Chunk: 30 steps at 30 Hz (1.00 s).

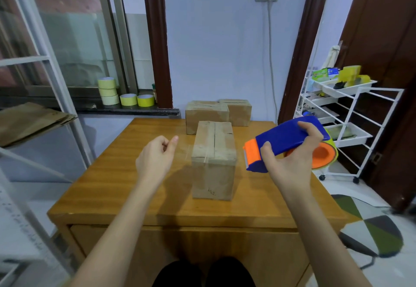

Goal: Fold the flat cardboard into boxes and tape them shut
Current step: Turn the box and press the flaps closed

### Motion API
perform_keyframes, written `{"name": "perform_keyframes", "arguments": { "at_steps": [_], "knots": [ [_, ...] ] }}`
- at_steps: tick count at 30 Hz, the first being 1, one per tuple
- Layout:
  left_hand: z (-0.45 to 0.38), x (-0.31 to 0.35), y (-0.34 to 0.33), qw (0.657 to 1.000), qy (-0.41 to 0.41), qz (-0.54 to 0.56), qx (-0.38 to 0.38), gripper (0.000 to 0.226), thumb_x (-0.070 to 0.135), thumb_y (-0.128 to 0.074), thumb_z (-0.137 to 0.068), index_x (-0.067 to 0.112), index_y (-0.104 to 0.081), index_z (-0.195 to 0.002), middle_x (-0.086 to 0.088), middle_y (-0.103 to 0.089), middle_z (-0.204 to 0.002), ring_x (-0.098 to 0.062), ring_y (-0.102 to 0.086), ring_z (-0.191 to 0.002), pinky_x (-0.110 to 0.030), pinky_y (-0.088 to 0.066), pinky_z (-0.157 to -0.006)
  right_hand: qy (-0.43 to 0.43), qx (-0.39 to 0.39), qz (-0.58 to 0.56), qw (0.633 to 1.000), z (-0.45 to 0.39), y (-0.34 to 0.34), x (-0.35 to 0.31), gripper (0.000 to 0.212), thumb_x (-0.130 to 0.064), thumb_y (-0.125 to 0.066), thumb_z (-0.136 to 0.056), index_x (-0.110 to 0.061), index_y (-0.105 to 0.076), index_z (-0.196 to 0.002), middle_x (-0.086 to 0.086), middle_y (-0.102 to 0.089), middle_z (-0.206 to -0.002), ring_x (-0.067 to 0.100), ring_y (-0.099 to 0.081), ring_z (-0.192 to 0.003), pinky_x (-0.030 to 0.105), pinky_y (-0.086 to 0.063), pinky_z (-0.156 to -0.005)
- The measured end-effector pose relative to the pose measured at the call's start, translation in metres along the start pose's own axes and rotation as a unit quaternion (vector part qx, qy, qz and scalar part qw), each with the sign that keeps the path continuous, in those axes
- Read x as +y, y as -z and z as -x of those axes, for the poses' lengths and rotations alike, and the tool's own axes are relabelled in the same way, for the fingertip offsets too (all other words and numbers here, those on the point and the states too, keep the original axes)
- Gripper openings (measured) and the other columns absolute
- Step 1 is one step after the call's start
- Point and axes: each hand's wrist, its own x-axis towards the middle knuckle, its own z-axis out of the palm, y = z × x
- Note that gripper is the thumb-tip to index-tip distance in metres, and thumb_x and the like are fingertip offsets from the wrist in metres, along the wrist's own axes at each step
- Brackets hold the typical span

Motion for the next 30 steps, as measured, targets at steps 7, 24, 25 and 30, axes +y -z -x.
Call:
{"name": "perform_keyframes", "arguments": {
  "at_steps": [7,24,25,30],
  "knots": [
    [-0.001,-0.003,-0.005,1.0,-0.002,-0.021,-0.005,0.043,0.049,-0.041,-0.097,0.02,-0.044,-0.066,0.004,-0.05,-0.059,-0.013,-0.047,-0.057,-0.026,-0.025,-0.05,0.027,-0.016,0.056,0.998,-0.005,-0.004,0.003,0.066,-0.011,-0.073,-0.076,-0.015,-0.031,-0.127,-0.017,-0.046,-0.087,0.022,-0.059,-0.076,0.052,-0.052,-0.07],
    [0.009,-0.016,-0.042,0.96,0.093,0.237,-0.12,0.041,0.04,-0.046,-0.097,0.01,-0.05,-0.07,-0.003,-0.045,-0.061,-0.014,-0.041,-0.055,-0.024,-0.033,-0.055,-0.006,-0.032,0.057,0.998,-0.002,-0.017,0.027,0.061,-0.006,-0.072,-0.078,-0.009,-0.033,-0.124,-0.016,-0.045,-0.086,0.009,-0.055,-0.072,0.041,-0.051,-0.068],
    [0.012,-0.015,-0.045,0.955,0.105,0.249,-0.124,0.041,0.04,-0.046,-0.098,0.009,-0.051,-0.071,-0.003,-0.047,-0.06,-0.013,-0.042,-0.054,-0.023,-0.033,-0.054,-0.009,-0.032,0.053,0.998,-0.001,-0.017,0.027,0.06,-0.006,-0.072,-0.078,-0.009,-0.033,-0.124,-0.016,-0.044,-0.087,0.006,-0.055,-0.072,0.037,-0.05,-0.067],
    [0.024,-0.005,-0.061,0.944,0.137,0.281,-0.102,0.044,0.038,-0.047,-0.097,0.016,-0.041,-0.06,0.003,-0.037,-0.053,-0.011,-0.034,-0.048,-0.024,-0.027,-0.051,-0.012,-0.029,0.037,0.999,0.001,-0.018,0.03,0.058,-0.003,-0.071,-0.078,-0.007,-0.033,-0.123,-0.015,-0.044,-0.085,-0.004,-0.054,-0.072,0.025,-0.045,-0.065]
  ]
}}
